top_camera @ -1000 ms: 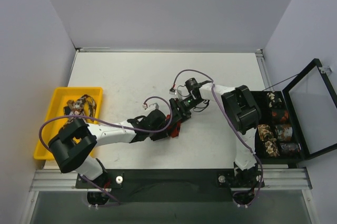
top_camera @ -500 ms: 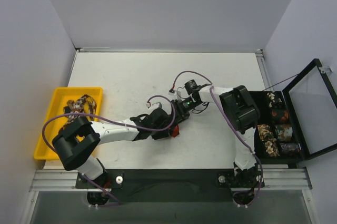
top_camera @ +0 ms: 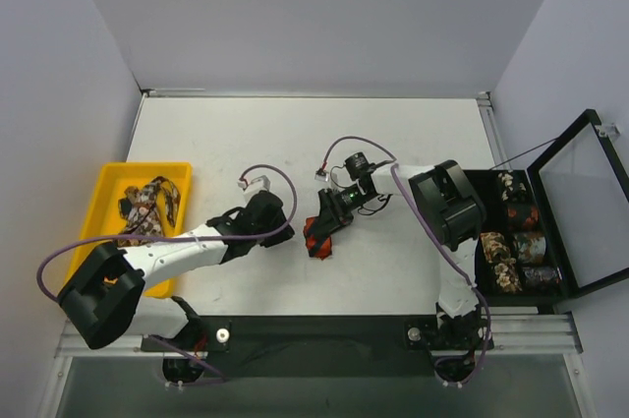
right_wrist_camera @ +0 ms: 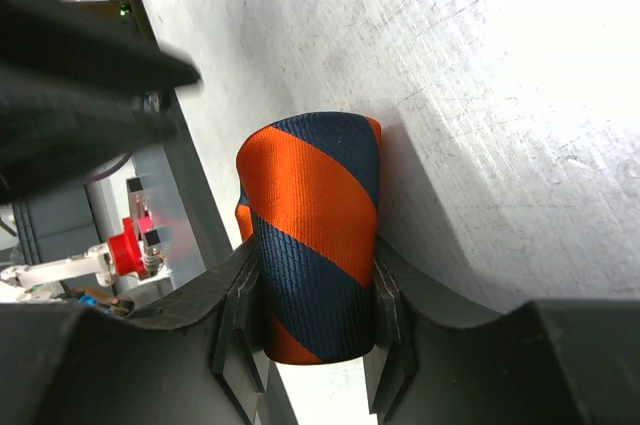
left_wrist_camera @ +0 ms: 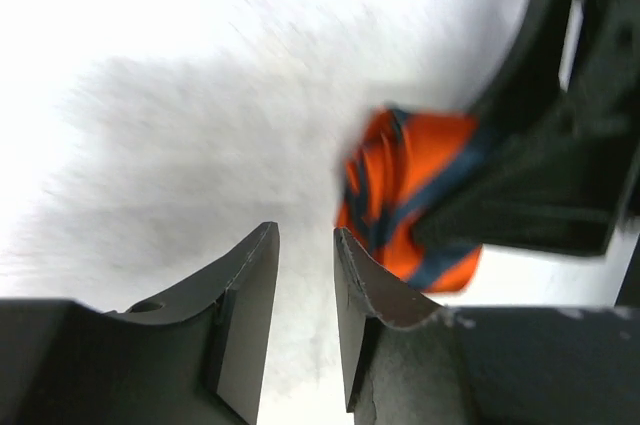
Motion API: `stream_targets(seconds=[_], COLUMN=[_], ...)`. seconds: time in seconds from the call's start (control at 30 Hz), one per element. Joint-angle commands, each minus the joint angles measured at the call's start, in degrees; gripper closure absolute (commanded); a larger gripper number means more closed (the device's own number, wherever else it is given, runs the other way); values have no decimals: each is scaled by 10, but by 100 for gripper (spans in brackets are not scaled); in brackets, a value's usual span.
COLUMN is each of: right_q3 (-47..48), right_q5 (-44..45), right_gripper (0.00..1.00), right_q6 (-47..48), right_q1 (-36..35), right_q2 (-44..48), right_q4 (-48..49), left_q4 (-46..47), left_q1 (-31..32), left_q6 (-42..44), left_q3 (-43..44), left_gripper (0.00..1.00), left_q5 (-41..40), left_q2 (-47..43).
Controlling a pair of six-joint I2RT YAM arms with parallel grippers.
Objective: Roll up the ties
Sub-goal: Place the rolled tie into the container
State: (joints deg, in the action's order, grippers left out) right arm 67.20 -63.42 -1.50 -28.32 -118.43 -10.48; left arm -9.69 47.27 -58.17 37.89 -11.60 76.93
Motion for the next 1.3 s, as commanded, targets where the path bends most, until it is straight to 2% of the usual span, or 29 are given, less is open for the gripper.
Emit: stream_targets(seconds=[0.0,0.33,0.63,0.77,0.87,0.9,1.07,1.17,1.27], right_q3=[-15,-18,-27,-32,-35,-36,-41,-44,-50], right_q5=[44,41,42,39,37,36,36,34,37], right_gripper=[68,58,55,52,50,46,47,51,65], right_q6=[3,-15,-28,-41,-47,-53,-61,-63,-64], right_q1=[-9,-10,-12,-13,-16,-17,-22,-23,-22], right_q2=[13,17,17,17,15,15,10,7,8], right_q4=[-13,1,20,37,46,51,67,73,76], left_q4=[0,56,150,223,239,242,254,260,260], left_q1=[-48,-53,-52,-52,-52,-52,-52,-52,-53], left_q6=[27,30,8,-12,-27,-28,-31,-27,-24], left_q3=[-8,23,12,-16,-26,-27,-31,-30,-32], left_gripper=[61,67,67,67,67,67,67,67,67], left_q5=[-12,68,116,148,168,170,174,170,164], left_q2=[-14,78,119,127,131,132,134,133,129])
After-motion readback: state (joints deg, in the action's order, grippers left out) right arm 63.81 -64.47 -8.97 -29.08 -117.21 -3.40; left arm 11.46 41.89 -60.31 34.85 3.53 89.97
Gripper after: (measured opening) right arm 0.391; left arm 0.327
